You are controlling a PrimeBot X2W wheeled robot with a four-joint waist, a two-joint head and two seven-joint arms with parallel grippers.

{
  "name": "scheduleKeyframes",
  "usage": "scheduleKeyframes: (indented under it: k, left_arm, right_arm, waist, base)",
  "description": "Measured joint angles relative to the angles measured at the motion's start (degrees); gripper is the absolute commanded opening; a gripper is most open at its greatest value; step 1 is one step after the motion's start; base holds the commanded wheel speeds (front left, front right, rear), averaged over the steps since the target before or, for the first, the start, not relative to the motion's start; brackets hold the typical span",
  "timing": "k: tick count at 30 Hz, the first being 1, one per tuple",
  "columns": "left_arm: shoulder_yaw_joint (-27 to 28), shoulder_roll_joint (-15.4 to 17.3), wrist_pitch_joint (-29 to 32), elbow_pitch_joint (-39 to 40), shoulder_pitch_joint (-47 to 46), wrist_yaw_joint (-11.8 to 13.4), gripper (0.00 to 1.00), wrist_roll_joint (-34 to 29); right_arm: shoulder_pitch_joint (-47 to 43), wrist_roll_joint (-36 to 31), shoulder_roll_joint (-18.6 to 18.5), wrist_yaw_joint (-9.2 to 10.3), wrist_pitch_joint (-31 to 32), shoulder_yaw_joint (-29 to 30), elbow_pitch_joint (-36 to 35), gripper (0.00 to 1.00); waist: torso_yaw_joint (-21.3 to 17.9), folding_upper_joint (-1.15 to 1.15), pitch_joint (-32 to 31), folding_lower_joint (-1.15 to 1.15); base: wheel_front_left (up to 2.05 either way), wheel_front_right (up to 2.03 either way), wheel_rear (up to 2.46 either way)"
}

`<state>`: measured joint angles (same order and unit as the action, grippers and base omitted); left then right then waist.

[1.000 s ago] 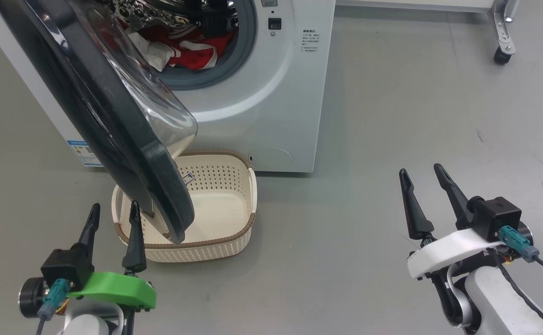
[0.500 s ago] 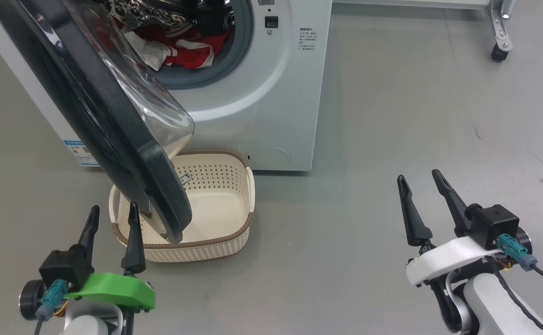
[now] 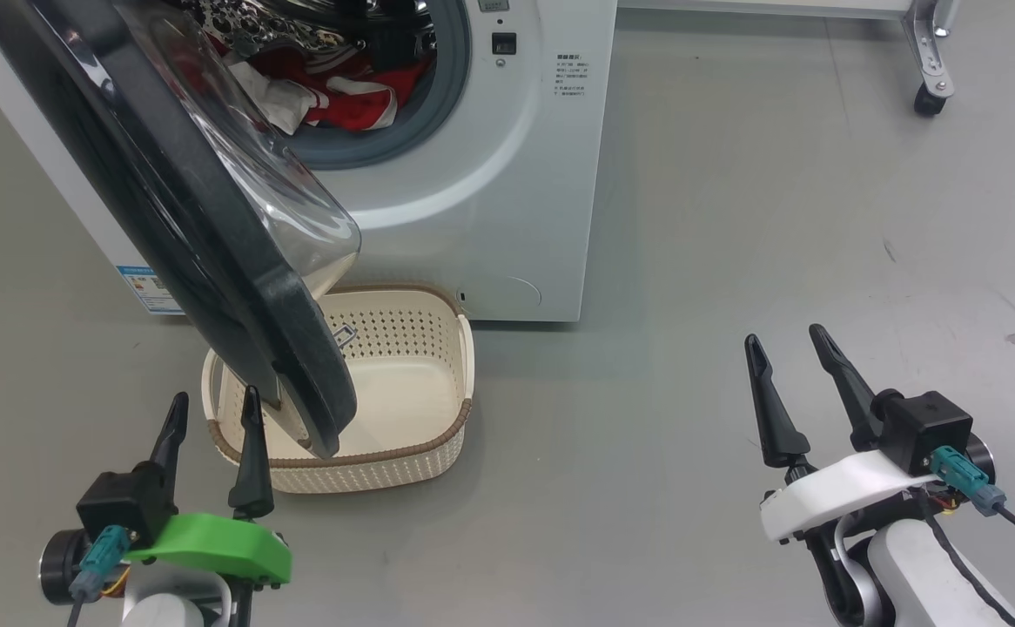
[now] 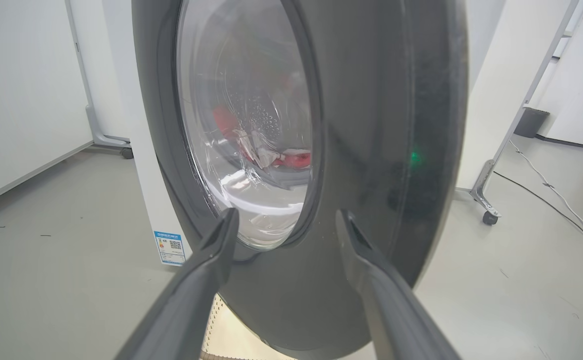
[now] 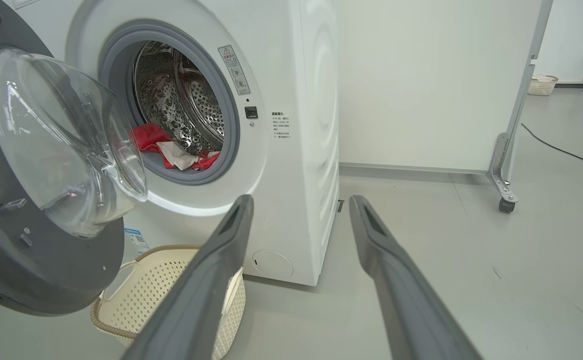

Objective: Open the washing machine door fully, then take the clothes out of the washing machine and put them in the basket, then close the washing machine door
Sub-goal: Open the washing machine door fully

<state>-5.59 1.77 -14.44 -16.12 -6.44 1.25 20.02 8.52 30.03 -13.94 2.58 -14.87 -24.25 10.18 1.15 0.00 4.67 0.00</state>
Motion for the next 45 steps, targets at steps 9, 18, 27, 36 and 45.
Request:
scheduleKeyframes:
  k: [9,18,27,36,45]
  left_arm:
    - [-0.1,0.0,0.0,-0.3,0.0,0.0,1.00,0.0]
    - [-0.2,0.0,0.0,-0.5,0.0,0.0,1.00,1.1]
    - [-1.2,0.0,0.0,-1.2,0.0,-0.6,0.00,1.9]
    - [0.0,0.0,0.0,-0.3,-0.1,-0.6,0.00,1.5]
    - [2.5,0.4,0.0,4.1,-4.4,-0.6,0.00,0.8]
  right_arm:
    - [-0.8,-1.0,1.0,-0.98,0.0,1.2,0.1,1.00]
    - [-1.0,-1.9,1.6,-1.51,0.0,2.2,0.5,1.00]
    - [-1.9,-2.0,2.7,-2.03,0.0,3.0,1.3,1.00]
    - [-2.0,-2.7,3.2,-3.03,0.0,3.6,1.7,1.00]
    - [-2.2,-3.5,3.7,-3.64,0.0,3.9,2.4,1.00]
  waist:
    - [-0.1,0.00,-0.1,0.00]
    - [0.0,0.00,-0.3,0.00]
    - [0.1,0.00,-0.5,0.00]
    - [0.1,0.00,-0.9,0.00]
    - [0.2,0.00,-1.6,0.00]
  base:
    - [0.00,0.00,0.00]
    - [0.00,0.00,0.00]
    - [0.00,0.00,0.00]
    - [0.00,0.00,0.00]
    - [0.00,0.00,0.00]
